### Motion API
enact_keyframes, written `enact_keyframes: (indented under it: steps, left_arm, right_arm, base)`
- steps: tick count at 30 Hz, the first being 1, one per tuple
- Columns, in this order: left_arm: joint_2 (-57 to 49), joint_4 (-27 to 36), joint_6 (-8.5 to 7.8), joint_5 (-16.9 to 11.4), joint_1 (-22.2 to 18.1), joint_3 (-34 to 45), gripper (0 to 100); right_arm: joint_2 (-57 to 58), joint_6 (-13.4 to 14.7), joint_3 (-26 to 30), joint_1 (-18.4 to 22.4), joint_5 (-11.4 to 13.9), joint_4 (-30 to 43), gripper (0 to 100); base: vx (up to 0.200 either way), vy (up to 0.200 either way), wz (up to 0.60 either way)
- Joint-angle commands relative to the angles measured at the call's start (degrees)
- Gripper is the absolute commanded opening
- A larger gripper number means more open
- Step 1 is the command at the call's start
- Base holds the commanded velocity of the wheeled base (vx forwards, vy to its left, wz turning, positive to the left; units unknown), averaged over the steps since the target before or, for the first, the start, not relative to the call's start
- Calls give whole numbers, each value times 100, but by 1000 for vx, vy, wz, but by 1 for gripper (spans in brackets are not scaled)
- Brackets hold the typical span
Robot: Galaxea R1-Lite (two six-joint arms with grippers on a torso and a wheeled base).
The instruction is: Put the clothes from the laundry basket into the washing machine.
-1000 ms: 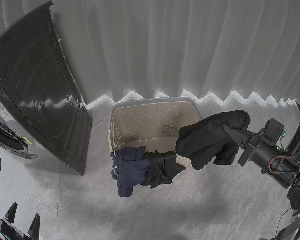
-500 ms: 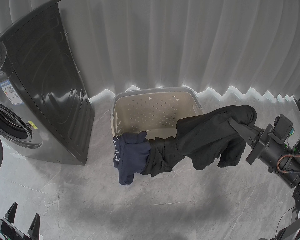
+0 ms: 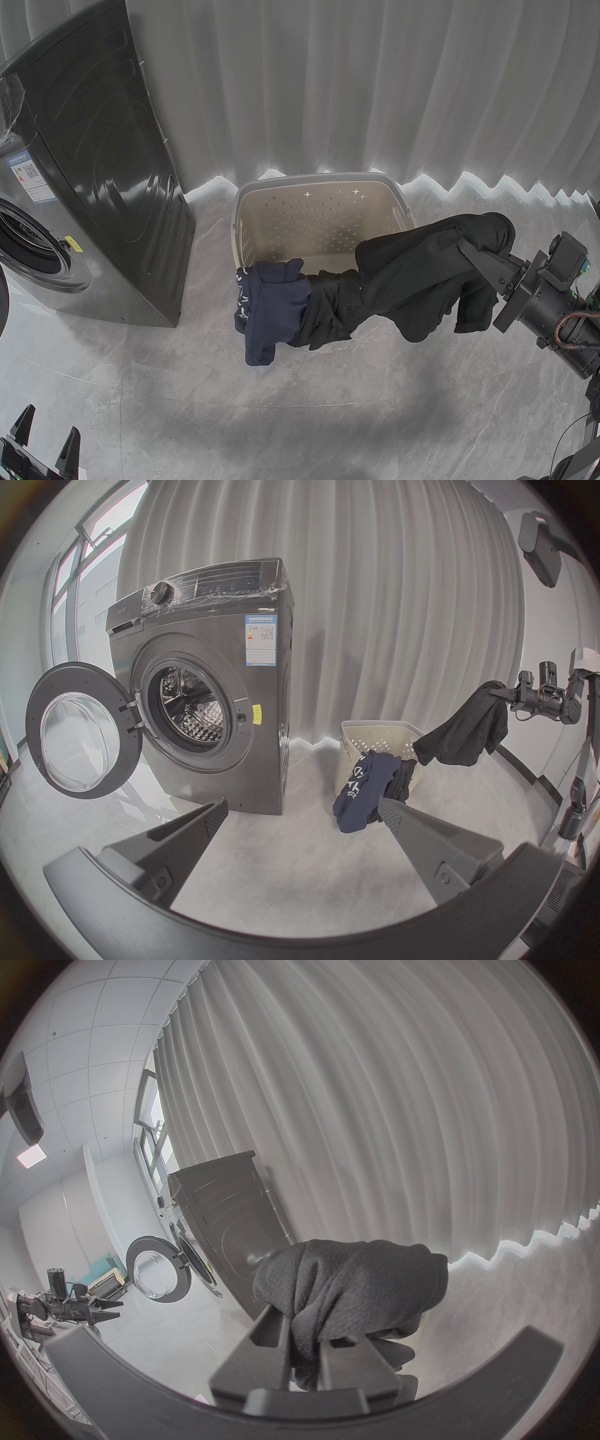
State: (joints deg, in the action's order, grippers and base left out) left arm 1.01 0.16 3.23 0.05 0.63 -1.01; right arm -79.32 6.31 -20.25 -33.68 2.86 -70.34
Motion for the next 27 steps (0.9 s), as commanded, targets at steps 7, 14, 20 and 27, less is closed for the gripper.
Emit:
enact_keyframes:
  steps: [7,14,20,27]
  left_arm:
    - [-57,2,11,4,-2,92,100]
    - [-57,2,11,4,-2,92,100]
    - [-57,2,20,4,-2,92,100]
    - [-57,2,11,4,-2,92,100]
  right_arm:
    - [13,10,21,-7,-5,-15,0]
    - [5,19,12,-16,12,-15,0]
    - [-48,28,12,-95,12,-24,0]
    - [-101,28,-14,-147,4,-32,0]
  base:
    - [0,200,0]
    - [0,200,0]
    - [0,200,0]
    - [0,200,0]
